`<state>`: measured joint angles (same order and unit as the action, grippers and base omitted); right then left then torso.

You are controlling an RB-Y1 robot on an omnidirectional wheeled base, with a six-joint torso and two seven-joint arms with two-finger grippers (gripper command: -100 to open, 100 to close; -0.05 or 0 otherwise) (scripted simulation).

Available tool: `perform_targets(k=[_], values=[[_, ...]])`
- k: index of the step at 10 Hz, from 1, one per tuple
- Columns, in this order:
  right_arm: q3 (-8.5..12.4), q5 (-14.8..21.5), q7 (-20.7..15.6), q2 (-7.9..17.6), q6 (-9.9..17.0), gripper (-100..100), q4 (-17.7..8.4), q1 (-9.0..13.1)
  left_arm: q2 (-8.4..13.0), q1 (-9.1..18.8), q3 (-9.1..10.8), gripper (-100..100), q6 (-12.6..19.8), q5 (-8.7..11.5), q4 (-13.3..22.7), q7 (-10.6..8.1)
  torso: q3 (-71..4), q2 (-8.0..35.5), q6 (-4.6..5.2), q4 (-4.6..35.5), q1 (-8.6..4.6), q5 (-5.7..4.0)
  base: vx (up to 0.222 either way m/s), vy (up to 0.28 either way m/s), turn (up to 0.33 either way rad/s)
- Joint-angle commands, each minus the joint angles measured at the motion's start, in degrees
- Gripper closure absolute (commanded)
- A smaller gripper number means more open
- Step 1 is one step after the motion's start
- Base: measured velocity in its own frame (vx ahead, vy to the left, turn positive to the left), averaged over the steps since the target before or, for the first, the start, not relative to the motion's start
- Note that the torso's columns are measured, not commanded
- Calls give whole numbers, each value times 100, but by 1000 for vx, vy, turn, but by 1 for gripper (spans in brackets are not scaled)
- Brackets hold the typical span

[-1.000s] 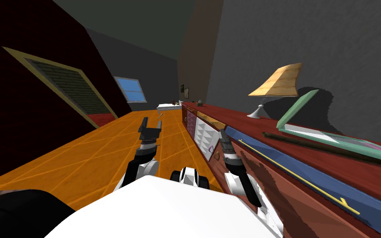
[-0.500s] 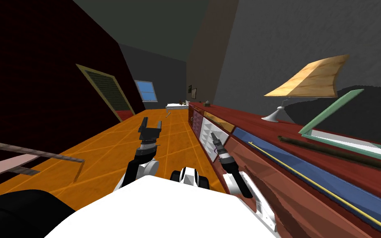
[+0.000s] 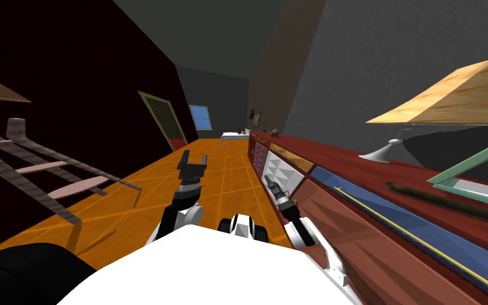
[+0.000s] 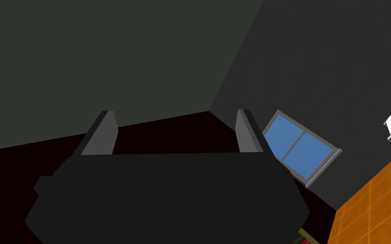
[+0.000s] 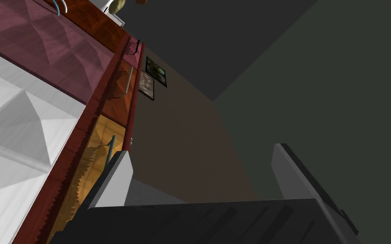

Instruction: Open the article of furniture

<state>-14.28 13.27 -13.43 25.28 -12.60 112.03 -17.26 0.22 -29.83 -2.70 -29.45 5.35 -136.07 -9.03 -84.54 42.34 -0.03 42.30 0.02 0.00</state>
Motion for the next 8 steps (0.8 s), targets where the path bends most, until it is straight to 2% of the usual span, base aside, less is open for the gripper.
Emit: perform_targets(k=[1, 2, 3, 5, 7, 8], values=[[-212, 218, -152, 319, 263, -100, -403, 198, 0, -1, 1, 0, 0, 0, 0, 0, -2, -5, 6, -1, -4, 0, -73, 48, 253], [-212, 218, -152, 319, 263, -100, -492, 198, 0, 0, 0, 0, 0, 0, 0, 0, -4, -7, 1, -2, -1, 0, -60, 30, 179], [-365, 374, -259, 531, 445, -100, -661, 307, 0, -1, 1, 0, 0, 0, 0, 0, -6, -10, 5, -2, -8, -1, -67, 39, 267], [-365, 374, -259, 531, 445, -100, -754, 307, 0, -1, 1, 0, 0, 0, 0, 0, -4, -8, 5, -2, -4, 0, -44, 23, 83], [-664, 682, -467, 950, 800, -100, -1175, 520, 0, -1, 0, 0, 0, 0, 0, 0, -7, -11, -4, -3, 1, -1, -60, 40, 380], [-664, 682, -467, 984, 800, -100, -1294, 520, 0, 0, 0, 0, 0, 0, 0, 0, 1, 3, 1, 0, 5, 2, -68, 50, 125]])
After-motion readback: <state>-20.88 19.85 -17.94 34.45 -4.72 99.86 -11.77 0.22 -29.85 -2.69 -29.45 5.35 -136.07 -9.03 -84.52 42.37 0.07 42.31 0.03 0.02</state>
